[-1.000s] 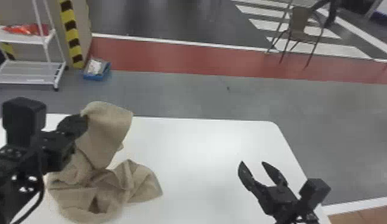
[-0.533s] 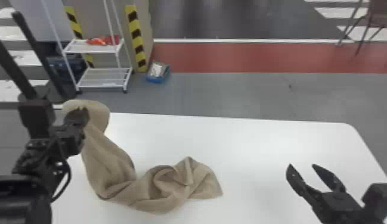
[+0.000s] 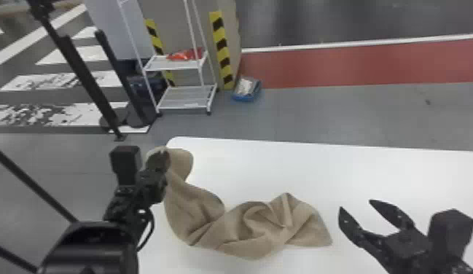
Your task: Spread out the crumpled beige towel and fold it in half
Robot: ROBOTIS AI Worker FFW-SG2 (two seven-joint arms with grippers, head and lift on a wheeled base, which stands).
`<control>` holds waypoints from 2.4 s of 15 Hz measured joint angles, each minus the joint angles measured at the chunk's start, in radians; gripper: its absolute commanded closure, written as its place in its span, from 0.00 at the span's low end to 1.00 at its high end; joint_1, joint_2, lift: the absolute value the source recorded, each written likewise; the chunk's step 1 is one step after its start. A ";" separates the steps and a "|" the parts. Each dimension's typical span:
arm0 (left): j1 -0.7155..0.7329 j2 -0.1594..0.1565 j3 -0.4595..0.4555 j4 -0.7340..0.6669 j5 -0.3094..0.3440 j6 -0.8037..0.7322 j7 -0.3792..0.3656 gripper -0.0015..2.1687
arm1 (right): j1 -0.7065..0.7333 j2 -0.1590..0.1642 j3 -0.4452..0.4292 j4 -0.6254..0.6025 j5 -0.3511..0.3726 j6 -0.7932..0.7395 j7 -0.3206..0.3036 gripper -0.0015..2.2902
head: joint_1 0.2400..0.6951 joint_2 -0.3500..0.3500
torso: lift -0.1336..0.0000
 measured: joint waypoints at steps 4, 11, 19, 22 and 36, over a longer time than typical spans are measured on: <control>0.003 0.006 -0.008 0.026 -0.009 -0.015 0.003 0.76 | -0.087 0.000 0.112 0.106 0.086 0.009 0.069 0.20 | 1.00 1.00 | 1.00; 0.011 0.013 -0.019 0.029 -0.015 -0.020 0.006 0.76 | -0.264 0.000 0.234 0.302 0.200 0.051 0.072 0.27 | 1.00 1.00 | 1.00; 0.005 0.023 -0.040 0.036 -0.036 -0.033 0.020 0.76 | -0.373 0.000 0.277 0.387 0.188 0.219 0.167 0.27 | 1.00 1.00 | 1.00; 0.002 0.024 -0.049 0.041 -0.041 -0.052 0.020 0.76 | -0.385 0.000 0.315 0.386 0.229 0.275 0.143 0.27 | 1.00 1.00 | 1.00; -0.013 0.030 -0.055 0.032 -0.046 -0.060 0.021 0.76 | -0.300 0.000 0.191 0.199 0.260 0.315 0.129 0.70 | 1.00 1.00 | 1.00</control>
